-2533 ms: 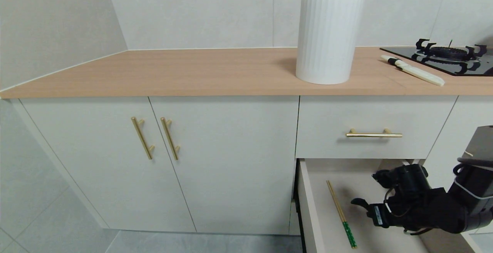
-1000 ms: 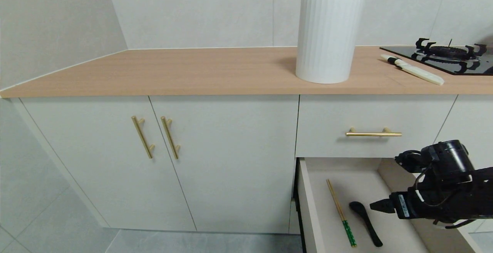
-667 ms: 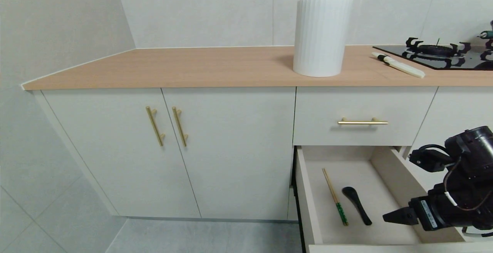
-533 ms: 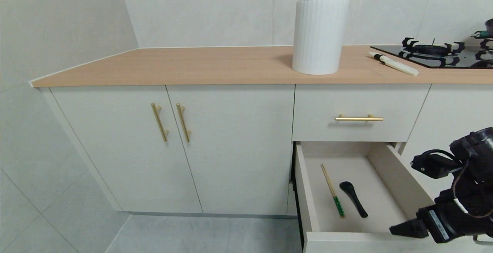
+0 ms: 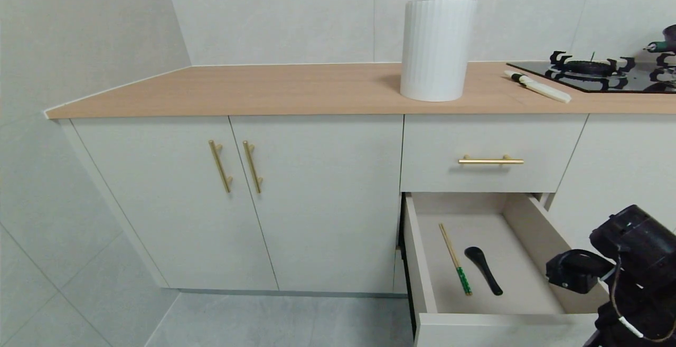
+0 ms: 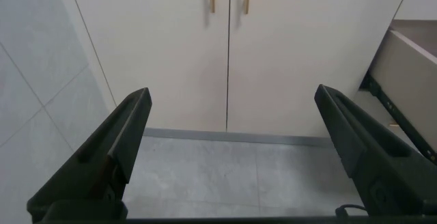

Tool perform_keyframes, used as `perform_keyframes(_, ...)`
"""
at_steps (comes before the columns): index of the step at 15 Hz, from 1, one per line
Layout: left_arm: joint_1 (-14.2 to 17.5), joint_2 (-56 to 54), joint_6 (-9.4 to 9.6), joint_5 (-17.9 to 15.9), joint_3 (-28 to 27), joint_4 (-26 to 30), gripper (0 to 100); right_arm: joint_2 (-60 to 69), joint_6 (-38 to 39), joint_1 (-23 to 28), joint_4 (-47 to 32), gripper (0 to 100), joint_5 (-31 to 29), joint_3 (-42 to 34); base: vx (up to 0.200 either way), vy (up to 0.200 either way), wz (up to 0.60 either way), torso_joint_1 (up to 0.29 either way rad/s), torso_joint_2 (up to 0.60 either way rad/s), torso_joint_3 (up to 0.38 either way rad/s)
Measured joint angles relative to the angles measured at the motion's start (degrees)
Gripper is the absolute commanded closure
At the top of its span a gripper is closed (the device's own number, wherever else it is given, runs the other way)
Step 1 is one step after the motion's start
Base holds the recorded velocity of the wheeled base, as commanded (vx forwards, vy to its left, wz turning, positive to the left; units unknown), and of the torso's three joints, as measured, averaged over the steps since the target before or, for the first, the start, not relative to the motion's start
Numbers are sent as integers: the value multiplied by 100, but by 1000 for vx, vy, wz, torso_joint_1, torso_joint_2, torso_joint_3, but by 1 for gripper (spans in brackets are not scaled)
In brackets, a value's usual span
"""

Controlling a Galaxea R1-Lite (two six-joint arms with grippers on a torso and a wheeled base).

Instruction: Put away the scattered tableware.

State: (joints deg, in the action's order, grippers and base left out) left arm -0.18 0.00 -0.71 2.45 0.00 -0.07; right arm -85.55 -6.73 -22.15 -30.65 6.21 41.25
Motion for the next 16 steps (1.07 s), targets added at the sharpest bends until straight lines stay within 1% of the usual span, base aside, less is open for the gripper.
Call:
perform_keyframes(2,0,0,2,-2,0,0,0,-363,88,-54,33,0,-106,23,0,0,0,0,0,0)
perform_keyframes(3,0,0,2,-2,0,0,0,-538,317,-54,38,0,-249,74,0,0,0,0,0,0)
perform_keyframes(4,0,0,-2,0,0,0,0,-733,738,-54,43,0,-400,183,0,0,0,0,0,0)
perform_keyframes(7,0,0,-2,-2,-2,0,0,-1185,1608,-59,38,0,-623,592,0,0,0,0,0,0)
perform_keyframes(9,0,0,0,-2,-2,0,0,-1420,2010,-59,40,0,-839,800,0,0,0,0,0,0)
perform_keyframes(11,0,0,-5,0,-2,0,0,-1654,2236,-59,71,0,-1156,941,0,0,0,0,0,0)
perform_keyframes(13,0,0,0,-2,0,0,0,-1783,2391,-52,530,0,-1378,957,0,0,0,0,0,0)
perform_keyframes(15,0,0,0,0,0,0,0,-1833,2449,-48,1048,0,-1457,856,0,0,0,0,0,0)
perform_keyframes(16,0,0,-2,0,0,0,0,-1844,2456,-45,1462,0,-1509,775,0,0,0,0,0,0)
